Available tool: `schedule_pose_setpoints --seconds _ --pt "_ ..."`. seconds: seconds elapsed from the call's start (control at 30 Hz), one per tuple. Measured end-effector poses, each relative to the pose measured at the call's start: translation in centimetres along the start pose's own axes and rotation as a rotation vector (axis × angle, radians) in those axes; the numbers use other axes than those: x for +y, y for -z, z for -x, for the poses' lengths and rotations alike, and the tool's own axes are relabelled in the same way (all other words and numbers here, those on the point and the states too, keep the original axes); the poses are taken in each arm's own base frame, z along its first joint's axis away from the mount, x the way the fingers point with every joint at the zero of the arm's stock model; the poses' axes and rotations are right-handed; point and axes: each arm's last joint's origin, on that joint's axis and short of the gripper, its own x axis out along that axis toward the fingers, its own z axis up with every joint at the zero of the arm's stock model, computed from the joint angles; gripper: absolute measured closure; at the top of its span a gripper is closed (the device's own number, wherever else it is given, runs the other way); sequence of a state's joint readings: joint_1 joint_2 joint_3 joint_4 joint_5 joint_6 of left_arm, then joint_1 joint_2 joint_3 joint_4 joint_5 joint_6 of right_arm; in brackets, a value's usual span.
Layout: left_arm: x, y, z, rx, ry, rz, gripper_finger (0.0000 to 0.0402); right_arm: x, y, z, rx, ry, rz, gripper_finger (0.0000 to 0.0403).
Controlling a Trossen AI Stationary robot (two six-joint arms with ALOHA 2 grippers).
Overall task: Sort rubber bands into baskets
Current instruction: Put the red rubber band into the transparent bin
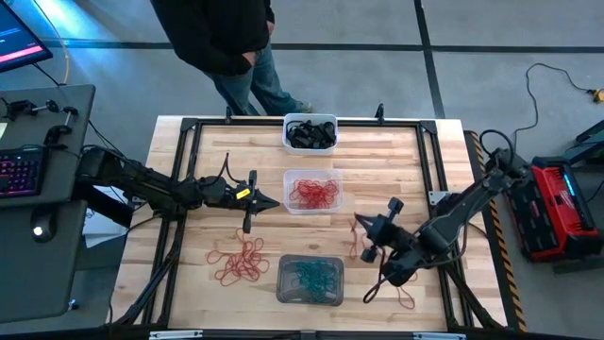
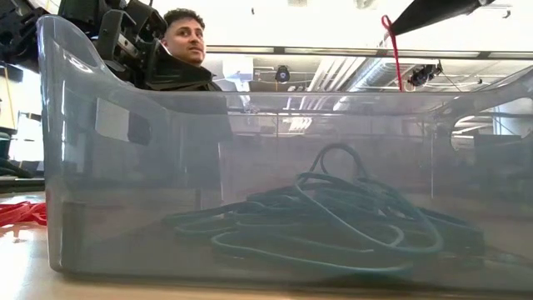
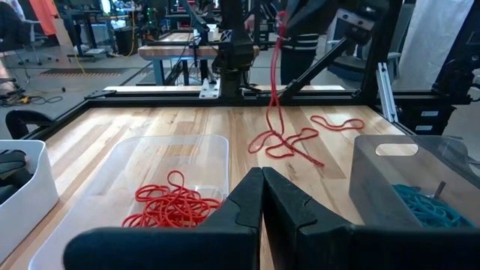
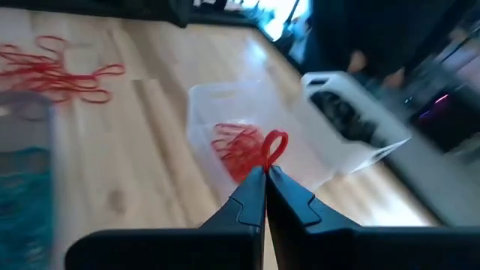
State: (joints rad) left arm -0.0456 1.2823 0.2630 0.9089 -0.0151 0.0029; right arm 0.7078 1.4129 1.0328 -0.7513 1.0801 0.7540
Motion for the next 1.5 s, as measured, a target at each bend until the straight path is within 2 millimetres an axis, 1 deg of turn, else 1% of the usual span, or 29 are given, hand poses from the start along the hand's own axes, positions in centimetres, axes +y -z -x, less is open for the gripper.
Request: schedule_pose_setpoints --seconds 0.13,0.3,0.4,0.5,0.6,0.73,0.9,0.97,1.03,1.17,1.23,1.33,1.5 --pt "0.0 0.0 0.0 0.000 0.001 0.002 0.0402 0.9 0.6 -0.7 -0.041 0.078 0.069 0.0403" --pt "0.0 0.0 0.0 0.000 0.001 0.001 0.0402 2.9 2.4 -1.7 -0.050 0.135 0.199 0.0403" --pt "0.0 0.0 0.0 0.000 0.001 0.001 0.0402 4.1 3.4 -1.2 -0.124 0.175 0.265 0.0403" --pt "0.0 0.0 0.0 0.000 0.001 0.001 0.0402 4.5 3.8 -0.4 -0.166 0.168 0.235 0.0403" --pt "0.0 0.0 0.0 0.000 0.001 0.000 0.0401 4.5 4.1 -0.4 -0.068 0.084 0.154 0.0403" --pt "0.0 0.0 0.0 0.000 0.001 0.000 0.0402 4.5 4.7 -0.8 0.152 -0.031 0.066 0.0403" --pt "0.0 0.0 0.0 0.000 0.001 0.001 0.0402 4.3 5.3 -0.9 0.369 -0.110 0.001 0.0403" --pt "0.0 0.0 0.0 0.000 0.001 0.000 0.0402 4.2 5.5 -0.9 0.400 -0.109 0.004 0.0403" --pt "0.0 0.0 0.0 0.000 0.001 0.000 0.0402 4.0 5.4 -1.0 0.377 -0.082 0.014 0.0403" --pt "0.0 0.0 0.0 0.000 0.001 0.001 0.0402 3.7 5.0 -1.8 0.325 -0.039 0.039 0.0403" --pt "0.0 0.0 0.0 0.000 0.001 0.001 0.0401 3.6 4.8 -2.3 0.334 -0.043 0.036 0.0403" --pt "0.0 0.0 0.0 0.000 0.001 0.002 0.0402 3.8 4.7 -2.5 0.415 -0.107 0.014 0.0403" --pt "0.0 0.0 0.0 0.000 0.001 0.009 0.0401 4.5 5.3 -1.5 0.582 -0.224 -0.083 0.0403"
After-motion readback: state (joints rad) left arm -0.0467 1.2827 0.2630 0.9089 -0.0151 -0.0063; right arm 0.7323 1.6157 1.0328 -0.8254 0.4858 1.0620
